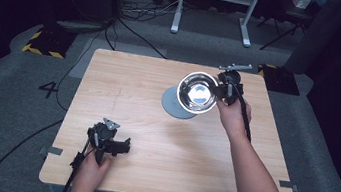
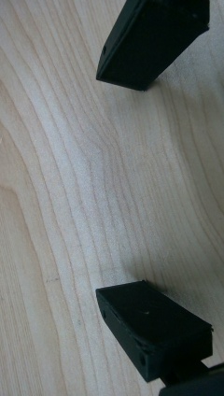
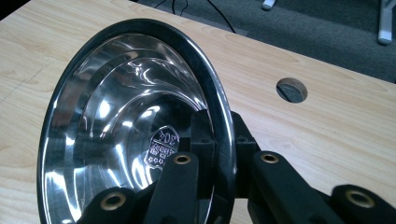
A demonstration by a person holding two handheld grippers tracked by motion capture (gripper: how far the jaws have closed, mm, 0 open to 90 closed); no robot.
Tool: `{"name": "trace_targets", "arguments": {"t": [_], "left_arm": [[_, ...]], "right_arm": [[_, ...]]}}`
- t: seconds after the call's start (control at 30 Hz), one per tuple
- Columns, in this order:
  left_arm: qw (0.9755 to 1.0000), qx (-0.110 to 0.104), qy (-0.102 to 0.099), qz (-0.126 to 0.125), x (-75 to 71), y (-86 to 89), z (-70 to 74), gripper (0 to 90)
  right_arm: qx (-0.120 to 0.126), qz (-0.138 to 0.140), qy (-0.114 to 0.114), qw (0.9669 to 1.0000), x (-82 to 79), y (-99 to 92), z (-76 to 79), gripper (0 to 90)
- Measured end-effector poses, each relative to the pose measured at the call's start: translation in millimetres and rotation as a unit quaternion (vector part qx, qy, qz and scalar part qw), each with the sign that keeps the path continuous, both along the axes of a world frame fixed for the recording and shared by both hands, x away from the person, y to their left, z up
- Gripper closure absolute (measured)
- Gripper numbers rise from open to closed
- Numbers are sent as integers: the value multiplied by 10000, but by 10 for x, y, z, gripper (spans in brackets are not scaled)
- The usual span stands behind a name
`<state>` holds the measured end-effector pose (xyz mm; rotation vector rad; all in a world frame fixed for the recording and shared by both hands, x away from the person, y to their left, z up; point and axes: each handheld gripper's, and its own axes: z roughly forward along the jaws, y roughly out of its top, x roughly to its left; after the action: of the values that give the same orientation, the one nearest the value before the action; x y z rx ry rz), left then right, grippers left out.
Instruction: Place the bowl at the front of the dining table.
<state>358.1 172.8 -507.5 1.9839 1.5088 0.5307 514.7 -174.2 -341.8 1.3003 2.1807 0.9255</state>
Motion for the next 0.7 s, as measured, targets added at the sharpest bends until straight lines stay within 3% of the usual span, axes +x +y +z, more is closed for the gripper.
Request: {"name": "trace_targets", "arguments": {"t": [0.27, 0.43, 0.7], "left_arm": [[10000, 6, 3, 1, 6, 0, 1, 14], [10000, -9, -9, 15, 14, -3, -1, 14], [10000, -16, 3, 30, 26, -7, 0, 14]], "right_arm": [[-237, -280, 61, 9993, 194, 123, -17, 842], [-179, -441, 192, 9987, 333, 144, -42, 842], [-294, -572, 234, 9977, 535, 253, -54, 842]]}}
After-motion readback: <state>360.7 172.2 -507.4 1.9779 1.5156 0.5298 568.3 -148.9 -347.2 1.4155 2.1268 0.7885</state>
